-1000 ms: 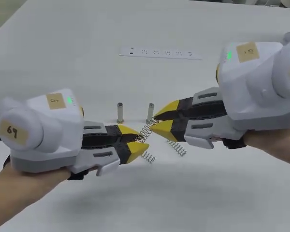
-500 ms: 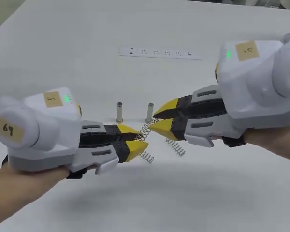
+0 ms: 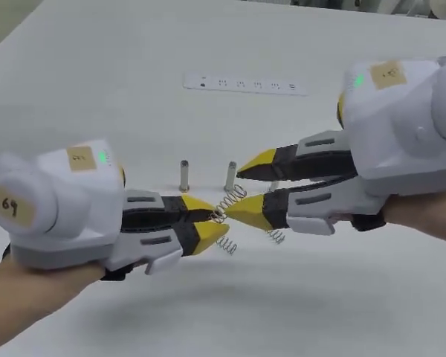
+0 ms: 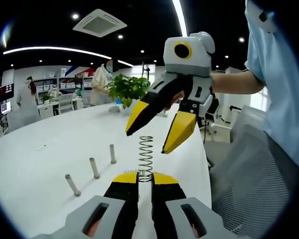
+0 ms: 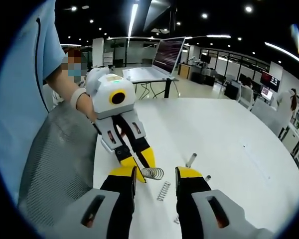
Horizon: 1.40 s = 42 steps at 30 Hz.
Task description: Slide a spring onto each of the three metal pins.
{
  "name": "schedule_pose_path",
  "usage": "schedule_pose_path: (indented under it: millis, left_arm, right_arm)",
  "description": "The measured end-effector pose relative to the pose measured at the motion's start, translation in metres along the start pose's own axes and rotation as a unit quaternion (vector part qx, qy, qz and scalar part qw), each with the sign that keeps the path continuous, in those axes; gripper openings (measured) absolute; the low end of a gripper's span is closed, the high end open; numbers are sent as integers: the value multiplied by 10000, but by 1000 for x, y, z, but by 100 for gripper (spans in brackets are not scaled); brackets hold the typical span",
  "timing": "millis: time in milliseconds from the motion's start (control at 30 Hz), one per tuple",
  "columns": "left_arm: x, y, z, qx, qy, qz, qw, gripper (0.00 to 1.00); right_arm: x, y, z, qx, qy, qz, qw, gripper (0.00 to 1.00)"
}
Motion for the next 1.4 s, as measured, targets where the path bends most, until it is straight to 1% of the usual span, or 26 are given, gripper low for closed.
schedule_pose_path:
  millis: [33, 100, 133, 167, 200, 300, 367, 400, 433, 467, 500, 533, 600, 667, 733, 767, 833, 867, 967, 1133, 1200, 1233, 1267, 1400]
  left_arm:
    - [-1, -1, 0, 35, -28, 80, 10000, 1]
    - [-3, -2, -1, 41, -91, 112, 9999, 1]
    - [-5, -3, -1, 70, -148, 210, 9996, 1]
    - [-7, -3, -2, 66, -222, 236, 9995, 1]
    - [-9, -3, -2, 63, -252, 274, 9993, 1]
    - [-12, 0, -4, 2, -352, 340, 9988, 1]
    - [-13, 2, -4, -63, -383, 387, 9985, 1]
    - [-13, 3, -4, -97, -404, 457, 9981, 1]
    - [-15, 4, -4, -139, -447, 448, 9979, 1]
    - [-15, 5, -4, -154, -449, 520, 9975, 1]
    - [-16, 5, -5, -168, -483, 569, 9971, 1]
    - [-17, 6, -5, -195, -503, 559, 9970, 1]
    - [-17, 6, -5, -222, -512, 598, 9966, 1]
    - [-17, 6, -7, -284, -496, 617, 9965, 1]
    - [-18, 6, -7, -345, -511, 603, 9963, 1]
    - [-18, 5, -8, -375, -536, 570, 9962, 1]
    - [-18, 4, -8, -379, -519, 595, 9962, 1]
    - [-18, 5, -8, -406, -541, 552, 9962, 1]
    - [-18, 4, -9, -413, -529, 549, 9962, 1]
    - [-19, 5, -9, -422, -536, 567, 9961, 1]
    - [-19, 6, -9, -432, -516, 566, 9961, 1]
    - [-18, 6, -9, -430, -476, 621, 9960, 1]
    - [-19, 8, -9, -468, -491, 572, 9961, 1]
    - [-19, 6, -9, -433, -489, 570, 9962, 1]
  right_arm:
    - [2, 1, -2, 30, 116, 1, 9999, 31]
    - [4, 0, -4, 172, 315, -112, 9993, 30]
    - [8, -1, -6, 255, 505, -152, 9983, 31]
    - [8, -3, -7, 370, 572, -139, 9976, 30]
    - [10, -4, -9, 481, 698, -242, 9961, 29]
    - [9, -8, -11, 737, 853, -418, 9927, 27]
    - [10, -7, -12, 787, 959, -442, 9913, 25]
    - [12, -7, -12, 847, 1038, -489, 9898, 25]
    - [14, -7, -12, 889, 1153, -540, 9879, 25]
    - [16, -8, -12, 985, 1224, -571, 9859, 25]
    - [15, -8, -11, 1020, 1235, -656, 9849, 25]
    - [17, -6, -10, 1016, 1308, -639, 9841, 24]
    - [18, -6, -10, 1045, 1366, -649, 9830, 23]
    - [18, -5, -9, 1097, 1382, -733, 9816, 23]
    - [19, -4, -7, 1109, 1418, -736, 9809, 22]
    - [21, -4, -6, 1137, 1481, -764, 9794, 22]
    - [22, -4, -5, 1160, 1495, -830, 9784, 22]
    - [23, -4, -4, 1189, 1520, -840, 9776, 21]
    - [26, -5, -2, 1237, 1587, -922, 9752, 19]
    - [29, -5, 3, 1231, 1647, -941, 9741, 18]
    - [30, -5, 3, 1241, 1672, -945, 9735, 18]
    - [30, -5, 3, 1245, 1674, -946, 9734, 17]
    - [30, -5, 4, 1241, 1684, -964, 9731, 17]
    - [30, -5, 4, 1240, 1687, -985, 9729, 14]
Point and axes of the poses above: the centre of the closed fingertips' face, and the gripper's own axes: z roughly forward along the fingers, x roughly to its left, y roughly out of its top, the point moved 2 cm from there along -z, roughly backward along the fingers, and after that the axes turned 7 degrees about -x, right-handed, at the moved point
